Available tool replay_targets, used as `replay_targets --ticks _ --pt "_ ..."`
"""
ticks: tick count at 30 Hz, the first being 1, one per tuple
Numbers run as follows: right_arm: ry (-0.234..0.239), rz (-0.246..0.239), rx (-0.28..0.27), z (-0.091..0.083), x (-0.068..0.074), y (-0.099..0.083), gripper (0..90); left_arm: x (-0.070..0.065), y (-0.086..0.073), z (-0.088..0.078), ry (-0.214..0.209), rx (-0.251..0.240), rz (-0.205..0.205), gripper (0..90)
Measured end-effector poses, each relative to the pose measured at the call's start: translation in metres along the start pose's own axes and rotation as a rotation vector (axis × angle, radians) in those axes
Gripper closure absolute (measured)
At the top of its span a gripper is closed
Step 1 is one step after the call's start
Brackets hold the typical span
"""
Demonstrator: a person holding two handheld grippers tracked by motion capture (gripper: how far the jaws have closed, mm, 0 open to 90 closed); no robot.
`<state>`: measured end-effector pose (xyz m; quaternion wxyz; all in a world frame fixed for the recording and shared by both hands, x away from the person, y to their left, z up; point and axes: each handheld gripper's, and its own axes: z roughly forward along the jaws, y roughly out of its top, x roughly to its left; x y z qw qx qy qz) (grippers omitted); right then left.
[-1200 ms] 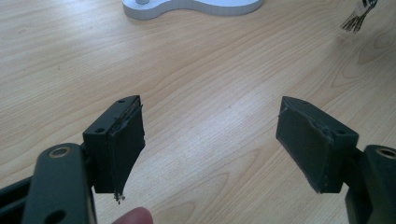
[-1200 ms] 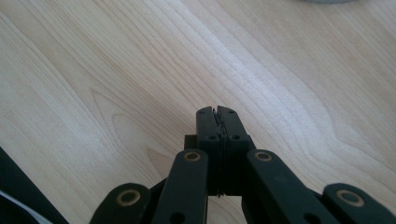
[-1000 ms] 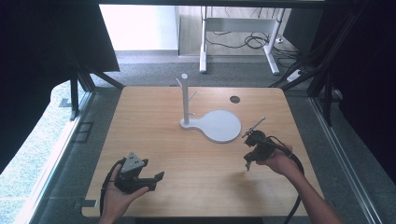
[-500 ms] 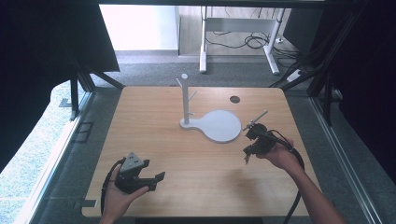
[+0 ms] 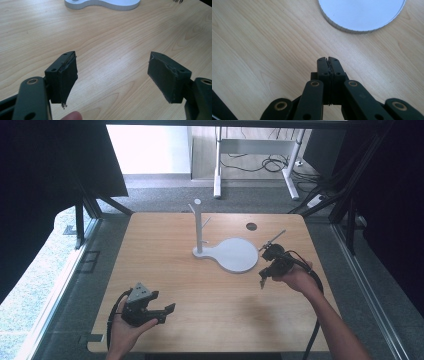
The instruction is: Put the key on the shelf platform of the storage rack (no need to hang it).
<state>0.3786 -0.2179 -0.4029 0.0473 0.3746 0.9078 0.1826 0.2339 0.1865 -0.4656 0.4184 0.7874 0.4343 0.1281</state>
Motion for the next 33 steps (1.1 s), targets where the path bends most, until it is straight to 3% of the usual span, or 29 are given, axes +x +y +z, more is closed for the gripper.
replay_targets --ticks 8,15,33 --pt "-0.014 0.002 -0.013 -0.002 -0.002 0.014 89.8 0.002 0.000 -0.002 -0.003 -0.005 -0.004 24.1" --pt "0.003 -0.002 0.003 0.006 -0.009 0.028 89.8 0.002 -0.001 0.001 -0.008 0.010 0.001 24.1" --pt "0.002 0.050 0.001 0.012 -0.027 0.054 89.7 0.001 -0.001 0.003 -0.011 0.020 0.004 24.1"
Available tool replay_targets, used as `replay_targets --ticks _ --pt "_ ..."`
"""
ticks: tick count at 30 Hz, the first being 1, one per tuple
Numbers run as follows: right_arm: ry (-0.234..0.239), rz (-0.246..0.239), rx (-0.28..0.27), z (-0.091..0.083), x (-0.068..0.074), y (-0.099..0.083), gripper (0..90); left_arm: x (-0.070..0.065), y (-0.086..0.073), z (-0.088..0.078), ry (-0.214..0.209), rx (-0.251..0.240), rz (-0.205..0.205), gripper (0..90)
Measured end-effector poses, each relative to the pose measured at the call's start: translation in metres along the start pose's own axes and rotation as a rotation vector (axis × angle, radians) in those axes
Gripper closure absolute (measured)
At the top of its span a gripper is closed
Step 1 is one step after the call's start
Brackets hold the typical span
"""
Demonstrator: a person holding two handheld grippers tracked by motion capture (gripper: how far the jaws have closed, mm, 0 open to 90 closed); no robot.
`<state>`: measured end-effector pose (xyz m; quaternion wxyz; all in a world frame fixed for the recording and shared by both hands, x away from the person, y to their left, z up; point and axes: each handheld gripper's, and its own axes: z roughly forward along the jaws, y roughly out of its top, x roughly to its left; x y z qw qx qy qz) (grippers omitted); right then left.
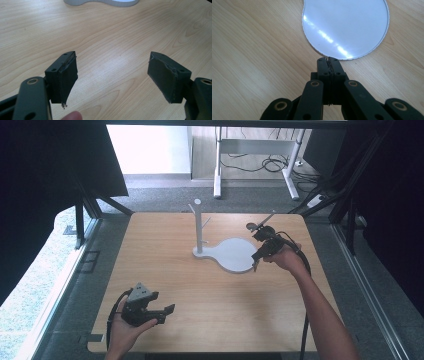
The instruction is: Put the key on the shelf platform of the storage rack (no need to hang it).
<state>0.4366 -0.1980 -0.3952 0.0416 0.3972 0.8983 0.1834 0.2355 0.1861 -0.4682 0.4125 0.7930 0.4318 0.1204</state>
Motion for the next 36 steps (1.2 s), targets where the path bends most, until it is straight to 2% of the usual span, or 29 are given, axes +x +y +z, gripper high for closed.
replay_targets --ticks 5,29,36 --pt "-0.007 0.000 0.016 0.004 0.000 0.008 89.7 0.000 0.000 -0.001 0.000 -0.002 -0.001 24.1" --pt "-0.004 0.021 0.015 0.012 -0.001 0.041 89.7 0.000 0.000 -0.002 -0.002 -0.006 0.000 24.2" --pt "-0.007 0.025 0.011 0.011 -0.002 0.050 89.8 -0.001 0.001 -0.004 0.008 -0.028 -0.005 24.9"
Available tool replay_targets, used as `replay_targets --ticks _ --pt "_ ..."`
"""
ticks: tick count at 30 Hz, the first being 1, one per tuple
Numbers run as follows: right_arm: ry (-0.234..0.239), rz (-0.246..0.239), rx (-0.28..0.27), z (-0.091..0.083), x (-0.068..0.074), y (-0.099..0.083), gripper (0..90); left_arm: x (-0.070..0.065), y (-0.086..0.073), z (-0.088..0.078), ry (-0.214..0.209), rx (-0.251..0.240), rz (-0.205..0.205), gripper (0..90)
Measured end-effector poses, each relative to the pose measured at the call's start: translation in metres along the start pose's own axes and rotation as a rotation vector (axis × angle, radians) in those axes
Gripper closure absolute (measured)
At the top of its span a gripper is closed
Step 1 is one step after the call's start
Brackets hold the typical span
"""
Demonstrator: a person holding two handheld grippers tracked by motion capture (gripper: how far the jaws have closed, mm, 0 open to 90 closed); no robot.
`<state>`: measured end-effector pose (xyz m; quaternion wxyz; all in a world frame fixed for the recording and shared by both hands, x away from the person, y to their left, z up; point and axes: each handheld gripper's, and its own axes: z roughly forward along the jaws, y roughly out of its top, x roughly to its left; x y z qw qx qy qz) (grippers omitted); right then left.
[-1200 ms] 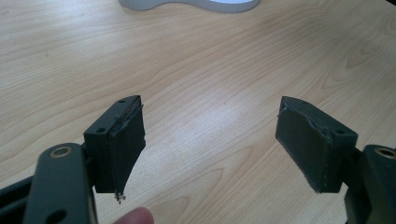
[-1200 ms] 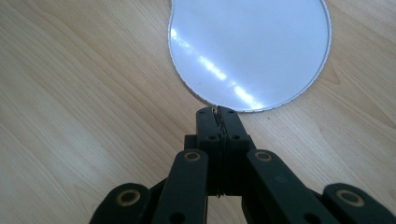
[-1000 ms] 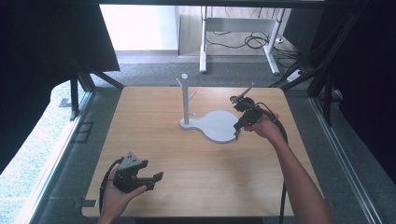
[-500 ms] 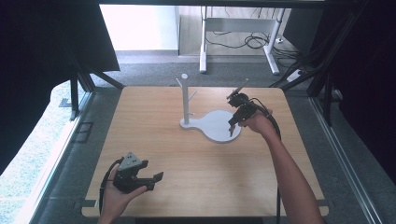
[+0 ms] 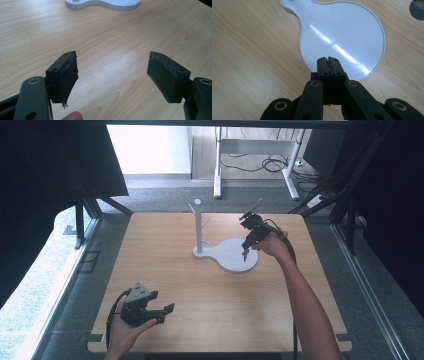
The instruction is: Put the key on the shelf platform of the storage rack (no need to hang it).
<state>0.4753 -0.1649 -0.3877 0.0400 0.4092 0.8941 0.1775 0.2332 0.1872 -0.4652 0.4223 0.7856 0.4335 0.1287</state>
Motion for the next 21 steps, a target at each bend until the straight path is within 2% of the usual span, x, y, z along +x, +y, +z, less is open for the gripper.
replay_targets --ticks 7,21 --pt "-0.003 0.012 0.022 0.007 -0.004 0.008 89.7 0.000 0.000 0.000 -0.004 0.006 0.002 24.9" --pt "-0.002 0.015 0.023 0.023 -0.008 0.020 89.7 -0.002 0.001 0.000 -0.008 0.004 0.011 24.9"
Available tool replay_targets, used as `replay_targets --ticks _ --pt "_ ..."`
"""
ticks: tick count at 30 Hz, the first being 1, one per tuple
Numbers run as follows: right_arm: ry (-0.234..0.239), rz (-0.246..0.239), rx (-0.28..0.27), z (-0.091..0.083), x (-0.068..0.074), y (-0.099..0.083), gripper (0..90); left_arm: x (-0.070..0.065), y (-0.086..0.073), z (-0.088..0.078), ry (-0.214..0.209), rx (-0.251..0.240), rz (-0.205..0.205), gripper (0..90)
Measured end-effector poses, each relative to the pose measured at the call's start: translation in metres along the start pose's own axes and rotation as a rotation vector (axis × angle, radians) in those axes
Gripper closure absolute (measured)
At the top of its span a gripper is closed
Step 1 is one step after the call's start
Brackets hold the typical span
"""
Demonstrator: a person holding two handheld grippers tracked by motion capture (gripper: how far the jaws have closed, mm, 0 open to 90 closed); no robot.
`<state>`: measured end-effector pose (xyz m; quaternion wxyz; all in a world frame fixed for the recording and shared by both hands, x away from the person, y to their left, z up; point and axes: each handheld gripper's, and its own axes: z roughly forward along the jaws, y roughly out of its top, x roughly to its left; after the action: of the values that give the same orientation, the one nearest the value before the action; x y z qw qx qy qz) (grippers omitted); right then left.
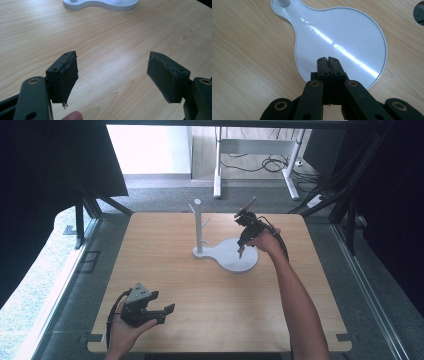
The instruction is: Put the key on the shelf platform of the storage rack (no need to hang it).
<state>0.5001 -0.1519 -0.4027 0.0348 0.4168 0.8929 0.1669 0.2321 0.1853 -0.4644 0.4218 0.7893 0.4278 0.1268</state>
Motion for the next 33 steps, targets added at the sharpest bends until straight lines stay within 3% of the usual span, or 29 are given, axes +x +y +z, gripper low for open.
replay_targets --ticks 14,33 --pt "0.004 0.000 0.013 0.024 -0.004 0.015 89.7 0.000 0.000 -0.002 -0.003 -0.008 0.003 24.9" --pt "0.004 0.033 -0.007 0.046 -0.010 0.013 89.7 0.001 -0.002 0.002 -0.005 0.008 0.008 24.9"
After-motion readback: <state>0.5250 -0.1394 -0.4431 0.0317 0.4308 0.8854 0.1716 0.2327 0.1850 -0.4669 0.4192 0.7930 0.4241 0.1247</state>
